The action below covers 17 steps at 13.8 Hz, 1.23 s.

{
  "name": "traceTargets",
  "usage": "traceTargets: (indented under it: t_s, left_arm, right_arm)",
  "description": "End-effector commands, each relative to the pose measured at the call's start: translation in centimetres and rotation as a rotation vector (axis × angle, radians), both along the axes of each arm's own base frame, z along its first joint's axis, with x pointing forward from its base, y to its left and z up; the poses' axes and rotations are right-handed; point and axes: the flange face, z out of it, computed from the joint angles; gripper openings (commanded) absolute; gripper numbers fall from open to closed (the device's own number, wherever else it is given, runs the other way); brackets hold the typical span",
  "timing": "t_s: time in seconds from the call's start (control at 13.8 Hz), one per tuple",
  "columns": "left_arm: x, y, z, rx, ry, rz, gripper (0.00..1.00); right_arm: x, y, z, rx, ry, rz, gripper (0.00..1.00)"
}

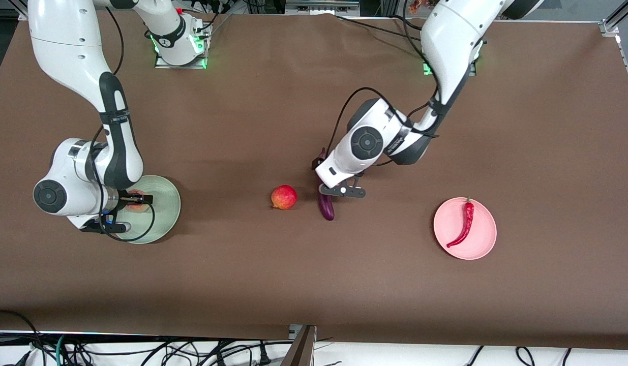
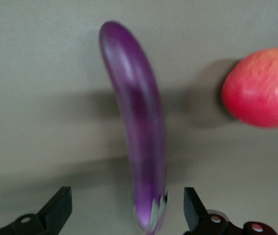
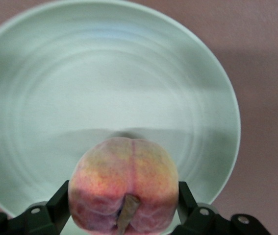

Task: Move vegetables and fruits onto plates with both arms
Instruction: 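Release the peach on the green plate while the left gripper grasps the eggplant, then grasp the pomegranate with the right gripper while the left gripper carries the eggplant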

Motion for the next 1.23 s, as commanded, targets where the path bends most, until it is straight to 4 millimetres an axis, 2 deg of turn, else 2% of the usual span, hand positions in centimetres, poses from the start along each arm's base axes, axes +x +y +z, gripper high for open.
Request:
traceTargets:
  t_s: [0.0,0.15,0.22,0.36,0.44,0.51,0.58,0.65,0.73,0.87,1.02,1.16]
  left_arm:
    - [1.4,-0.3,-2.9,-0.031,-0.033,0.025,1.00]
    - [0.0,-2.2,-4.3,-0.041,-0.047,0.004,0.98]
    - [0.1,-2.2,-4.4,-0.046,-0.055,0.007,0.86]
    - [-0.3,-2.7,-4.6,-0.046,-0.052,0.002,0.35]
    - [-0.2,-2.5,-4.4,-0.047,-0.056,0.004,0.14]
    - [0.4,-1.9,-4.2,-0.046,-0.062,0.009,0.02]
    - [1.2,-1.1,-3.9,-0.027,-0.085,0.005,0.00]
    - [2.1,0.0,-2.7,0.005,-0.118,-0.006,0.00]
    - [2.7,0.8,-0.9,0.027,-0.138,-0.013,0.00]
    - [4.1,4.3,2.6,0.102,-0.081,0.003,0.00]
    - [5.9,8.5,6.5,0.156,-0.066,0.049,0.00]
    - [7.5,14.3,8.7,0.247,-0.032,0.075,0.01]
  right_arm:
    - [1.1,1.6,3.2,0.044,0.019,0.019,0.99]
    - [1.4,3.8,4.3,0.045,0.037,0.023,0.99]
    - [1.2,6.0,4.3,0.038,0.043,0.030,0.99]
    - [1.0,10.1,4.6,0.027,0.032,-0.002,0.99]
    - [0.8,12.0,4.9,0.036,0.026,-0.037,0.99]
    - [0.5,14.0,5.0,0.048,0.023,-0.072,0.99]
    - [0.2,16.1,5.1,0.062,0.023,-0.104,0.99]
    - [-0.2,17.9,5.3,0.072,0.022,-0.142,0.99]
    - [-0.3,19.4,5.9,0.080,0.013,-0.178,0.99]
    - [-1.0,23.2,6.3,0.104,0.009,-0.236,0.99]
    - [-1.8,27.6,6.9,0.108,-0.027,-0.314,0.99]
    - [-2.8,32.5,6.9,0.103,-0.106,-0.402,0.99]
